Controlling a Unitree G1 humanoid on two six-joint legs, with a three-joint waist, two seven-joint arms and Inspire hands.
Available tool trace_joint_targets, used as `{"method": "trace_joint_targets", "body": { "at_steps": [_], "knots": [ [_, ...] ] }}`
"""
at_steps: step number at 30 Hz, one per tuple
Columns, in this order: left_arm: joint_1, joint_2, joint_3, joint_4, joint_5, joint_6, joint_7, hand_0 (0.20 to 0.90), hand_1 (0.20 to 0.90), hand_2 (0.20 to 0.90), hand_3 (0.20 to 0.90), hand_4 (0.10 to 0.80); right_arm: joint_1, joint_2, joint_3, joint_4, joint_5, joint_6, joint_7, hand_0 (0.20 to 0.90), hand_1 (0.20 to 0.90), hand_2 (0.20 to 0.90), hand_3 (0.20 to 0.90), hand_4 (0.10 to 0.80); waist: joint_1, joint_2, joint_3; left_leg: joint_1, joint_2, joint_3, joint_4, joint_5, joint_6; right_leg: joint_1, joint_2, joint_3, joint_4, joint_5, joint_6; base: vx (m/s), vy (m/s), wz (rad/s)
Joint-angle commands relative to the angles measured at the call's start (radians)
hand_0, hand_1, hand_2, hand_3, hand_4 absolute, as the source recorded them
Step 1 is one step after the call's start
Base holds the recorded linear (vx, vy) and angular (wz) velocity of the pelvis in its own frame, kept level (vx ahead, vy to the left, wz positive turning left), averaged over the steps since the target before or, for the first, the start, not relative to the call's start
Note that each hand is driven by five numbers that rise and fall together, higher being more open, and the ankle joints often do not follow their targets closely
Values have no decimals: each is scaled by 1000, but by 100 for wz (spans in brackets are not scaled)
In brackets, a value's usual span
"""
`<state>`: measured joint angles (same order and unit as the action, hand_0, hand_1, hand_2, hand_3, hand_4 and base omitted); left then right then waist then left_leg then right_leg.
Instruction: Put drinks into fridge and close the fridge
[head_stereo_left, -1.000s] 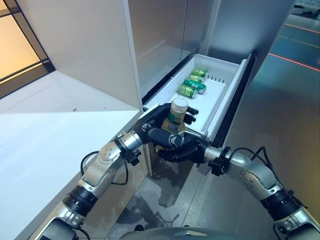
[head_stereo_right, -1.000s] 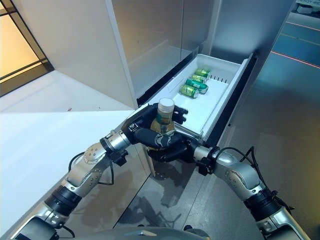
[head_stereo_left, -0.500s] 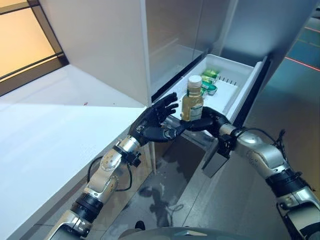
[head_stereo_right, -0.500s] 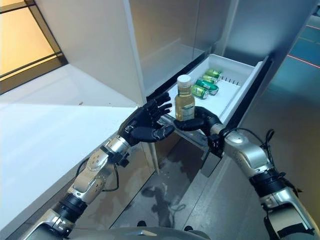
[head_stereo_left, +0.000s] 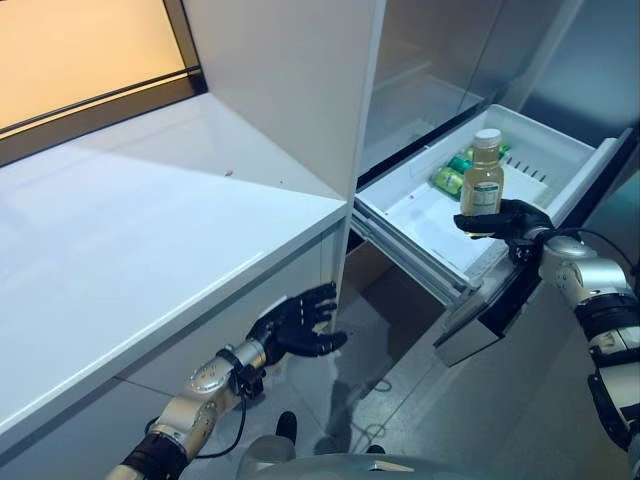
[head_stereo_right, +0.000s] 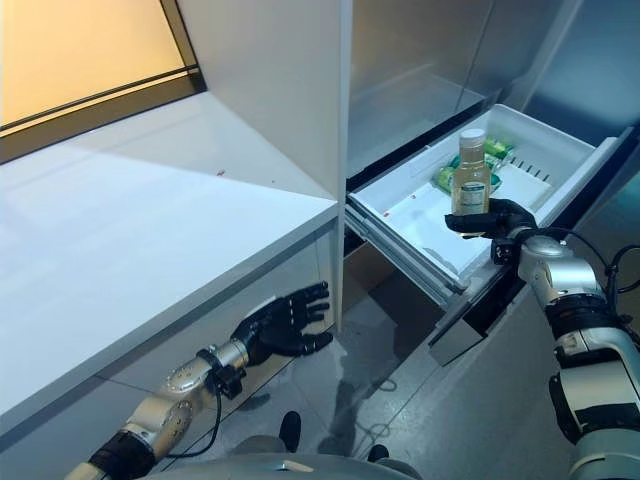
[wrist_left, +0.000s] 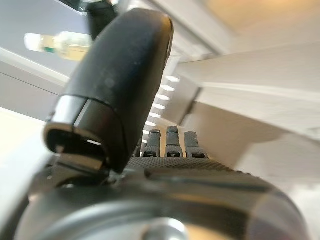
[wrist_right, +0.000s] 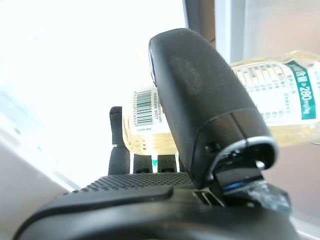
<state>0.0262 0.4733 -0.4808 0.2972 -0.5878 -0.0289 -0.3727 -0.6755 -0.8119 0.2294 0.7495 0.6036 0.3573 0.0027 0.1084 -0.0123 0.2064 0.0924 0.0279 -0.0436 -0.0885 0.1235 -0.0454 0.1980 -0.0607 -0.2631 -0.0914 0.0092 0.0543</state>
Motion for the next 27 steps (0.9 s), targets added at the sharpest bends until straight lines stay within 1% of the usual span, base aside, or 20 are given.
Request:
{"method": "trace_joint_targets", "body": {
  "at_steps": [1, 3, 4, 5, 6, 7, 8, 10, 12, 13, 14, 15, 16, 19, 26, 27],
  "knots": [
    [-33, 37, -54, 6, 44, -66, -60, 900, 900, 900, 900, 800, -305, -152, -12, 6, -43, -171, -24, 300, 300, 300, 200, 100, 41, -40, -41, -19, -81, 33, 110, -185, 58, -95, 41, -10, 185, -122, -39, -35, -98, 24],
    [-53, 54, -64, 68, 59, -92, -58, 900, 900, 900, 900, 800, -358, -173, 22, 72, -83, -152, -39, 300, 300, 300, 200, 100, 53, -35, 2, -69, -80, 19, 130, -178, 59, -142, 40, -11, 209, -123, -44, -108, -110, 25],
    [-57, 56, -64, 75, 60, -91, -54, 900, 900, 900, 900, 800, -369, -176, 28, 81, -92, -145, -42, 300, 300, 300, 200, 100, 54, -34, 8, -78, -80, 18, 134, -177, 60, -150, 40, -11, 213, -123, -44, -136, -108, 19],
    [-71, 64, -64, 116, 69, -111, -53, 900, 900, 900, 900, 800, -401, -191, 48, 116, -132, -125, -51, 300, 300, 300, 200, 100, 60, -30, 42, -108, -80, 8, 142, -171, 62, -181, 41, -9, 228, -122, -48, -116, -88, 15],
    [-77, 66, -60, 135, 83, -122, -46, 900, 900, 900, 900, 800, -416, -198, 61, 133, -159, -110, -51, 300, 300, 300, 200, 100, 62, -27, 60, -123, -80, 5, 146, -168, 63, -198, 41, -8, 236, -121, -50, -101, -75, 14],
    [-78, 65, -60, 137, 84, -123, -46, 900, 900, 900, 900, 800, -419, -198, 63, 135, -159, -111, -51, 300, 300, 300, 200, 100, 61, -26, 60, -125, -80, 5, 147, -168, 63, -200, 41, -8, 238, -122, -50, -72, -52, 13],
    [-82, 70, -57, 169, 89, -138, -29, 900, 900, 900, 900, 800, -440, -209, 89, 166, -239, -67, -42, 300, 300, 300, 200, 100, 64, -21, 89, -143, -79, 0, 150, -162, 65, -224, 43, -2, 250, -120, -52, -50, -49, 10],
    [-79, 70, -42, 204, 107, -152, -9, 900, 900, 900, 900, 800, -458, -227, 135, 205, -344, 10, -5, 300, 300, 300, 200, 100, 65, -14, 121, -166, -78, -3, 155, -154, 68, -251, 44, 5, 261, -115, -55, -39, -48, 4],
    [-74, 66, -31, 227, 118, -164, 7, 900, 900, 900, 900, 800, -463, -239, 164, 230, -421, 58, 32, 300, 300, 300, 200, 100, 64, -11, 141, -177, -77, -4, 156, -149, 70, -263, 45, 9, 265, -112, -57, 0, 0, 0],
    [-71, 64, -23, 236, 123, -171, 12, 900, 900, 900, 900, 800, -465, -246, 172, 235, -435, 86, 46, 300, 300, 300, 200, 100, 64, -8, 150, -181, -77, -4, 156, -147, 70, -269, 44, 10, 268, -111, -57, 0, 0, 0],
    [-70, 64, -20, 241, 126, -174, 13, 900, 900, 900, 900, 800, -465, -247, 174, 236, -443, 91, 49, 300, 300, 300, 200, 100, 63, -8, 153, -182, -77, -4, 156, -147, 71, -271, 44, 10, 270, -111, -58, 0, 0, 0],
    [-65, 63, -10, 252, 164, -196, 32, 900, 900, 900, 900, 800, -461, -252, 175, 245, -468, 132, 63, 300, 300, 300, 200, 100, 63, -6, 165, -187, -76, -4, 158, -147, 72, -278, 43, 11, 276, -111, -59, 0, 0, 0],
    [-70, 66, -8, 266, 204, -209, 61, 900, 900, 900, 900, 800, -459, -247, 170, 267, -435, 154, 67, 300, 300, 300, 200, 100, 62, -3, 180, -196, -75, -1, 164, -145, 73, -289, 41, 12, 285, -109, -59, 0, 0, 0],
    [-86, 66, 8, 312, 243, -211, 96, 900, 900, 900, 900, 800, -453, -237, 150, 294, -456, 179, 81, 300, 300, 300, 200, 100, 62, 0, 194, -206, -76, 6, 170, -146, 76, -299, 38, 12, 292, -108, -58, 0, 0, 0],
    [-94, 62, 48, 370, 299, -190, 144, 900, 900, 900, 900, 800, -465, -247, 164, 322, -526, 217, 123, 300, 300, 300, 200, 100, 65, 3, 219, -219, -76, 16, 184, -148, 77, -306, 32, 11, 292, -101, -55, -6, 0, -2],
    [-93, 64, 52, 374, 312, -188, 149, 900, 900, 900, 900, 800, -467, -250, 168, 320, -545, 220, 130, 436, 436, 436, 359, 259, 66, 4, 224, -222, -77, 16, 188, -148, 76, -307, 32, 12, 293, -100, -54, -27, -1, -8]
  ]
}}
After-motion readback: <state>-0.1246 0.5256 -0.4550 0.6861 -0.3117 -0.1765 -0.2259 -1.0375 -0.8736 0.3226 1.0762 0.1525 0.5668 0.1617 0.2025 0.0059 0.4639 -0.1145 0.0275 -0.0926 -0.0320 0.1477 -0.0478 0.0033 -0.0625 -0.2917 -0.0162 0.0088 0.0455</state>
